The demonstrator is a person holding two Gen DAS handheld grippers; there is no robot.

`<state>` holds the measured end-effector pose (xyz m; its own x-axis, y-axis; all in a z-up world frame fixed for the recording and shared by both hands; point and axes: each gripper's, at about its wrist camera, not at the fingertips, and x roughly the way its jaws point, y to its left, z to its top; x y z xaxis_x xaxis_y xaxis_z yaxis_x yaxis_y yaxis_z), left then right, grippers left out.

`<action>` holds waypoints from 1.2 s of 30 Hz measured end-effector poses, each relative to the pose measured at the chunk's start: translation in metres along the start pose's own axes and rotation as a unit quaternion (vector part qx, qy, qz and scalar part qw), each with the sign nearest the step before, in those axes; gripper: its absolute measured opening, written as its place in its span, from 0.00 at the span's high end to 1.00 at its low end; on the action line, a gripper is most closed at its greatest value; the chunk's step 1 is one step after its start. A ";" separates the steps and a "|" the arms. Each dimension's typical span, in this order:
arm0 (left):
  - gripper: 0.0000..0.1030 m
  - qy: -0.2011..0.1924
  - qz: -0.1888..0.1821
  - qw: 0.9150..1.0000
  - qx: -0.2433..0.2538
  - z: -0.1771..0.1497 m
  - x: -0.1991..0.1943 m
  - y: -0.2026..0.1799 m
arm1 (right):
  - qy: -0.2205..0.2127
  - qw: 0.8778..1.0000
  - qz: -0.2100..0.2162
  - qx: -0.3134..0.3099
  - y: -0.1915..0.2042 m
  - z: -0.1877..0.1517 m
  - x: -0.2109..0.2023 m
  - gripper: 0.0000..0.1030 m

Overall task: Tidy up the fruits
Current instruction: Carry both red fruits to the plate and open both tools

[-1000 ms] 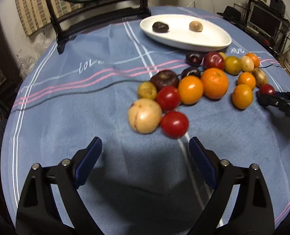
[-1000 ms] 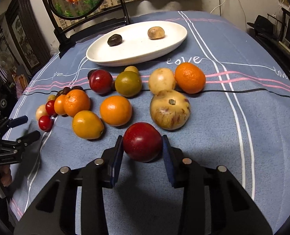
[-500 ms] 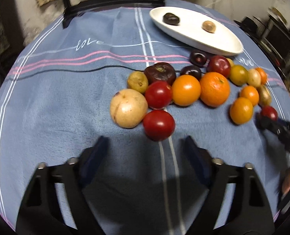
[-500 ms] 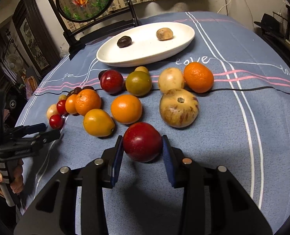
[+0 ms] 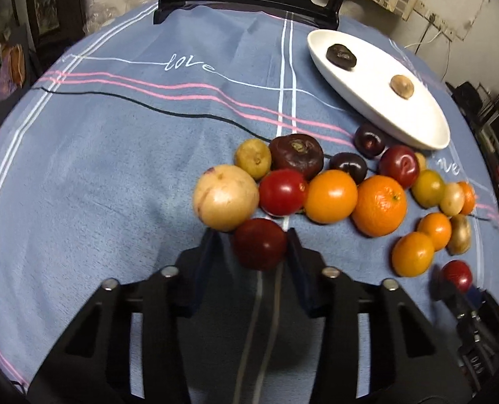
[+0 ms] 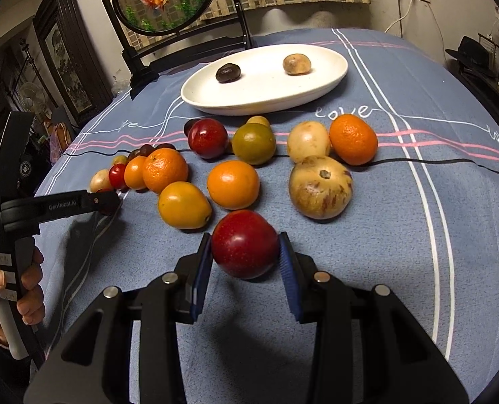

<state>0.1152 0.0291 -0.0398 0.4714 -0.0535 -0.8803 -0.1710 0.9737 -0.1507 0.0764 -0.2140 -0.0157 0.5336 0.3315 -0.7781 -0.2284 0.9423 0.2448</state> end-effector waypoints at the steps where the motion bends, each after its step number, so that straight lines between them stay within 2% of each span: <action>1: 0.70 0.002 -0.007 1.000 0.000 0.000 -0.001 0.000 | 0.000 1.000 0.000 -0.001 0.001 0.000 0.000 0.63; 6: 0.70 0.003 -0.009 1.000 0.027 -0.006 -0.010 -0.001 | -0.002 1.000 0.000 0.000 0.000 0.000 0.000 0.63; 11: 0.70 -0.015 -0.013 0.997 0.070 -0.019 -0.028 -0.004 | -0.007 1.000 0.005 -0.002 0.000 0.000 -0.001 0.62; 17: 0.70 -0.057 -0.015 0.993 0.101 -0.017 -0.052 -0.007 | -0.039 0.999 0.009 -0.014 0.005 0.002 -0.012 0.62; 20: 0.70 -0.064 -0.022 0.991 0.119 -0.010 -0.056 -0.013 | -0.057 0.998 -0.006 -0.027 0.011 0.006 -0.021 0.62; 25: 0.70 -0.080 -0.021 0.984 0.156 0.010 -0.060 -0.028 | -0.088 0.995 -0.025 -0.042 0.016 0.020 -0.036 0.62; 33: 0.70 -0.116 -0.020 0.973 0.198 0.059 -0.058 -0.063 | -0.104 0.990 -0.067 -0.073 0.005 0.077 -0.043 0.62; 36: 0.70 -0.116 -0.028 0.974 0.190 0.086 -0.048 -0.074 | -0.117 0.989 -0.071 -0.058 -0.005 0.101 -0.038 0.62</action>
<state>0.1792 -0.0212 0.0518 0.6611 -0.1002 -0.7436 0.1732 0.9846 0.0214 0.1394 -0.2263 0.0718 0.7381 0.2115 -0.6407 -0.2225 0.9728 0.0649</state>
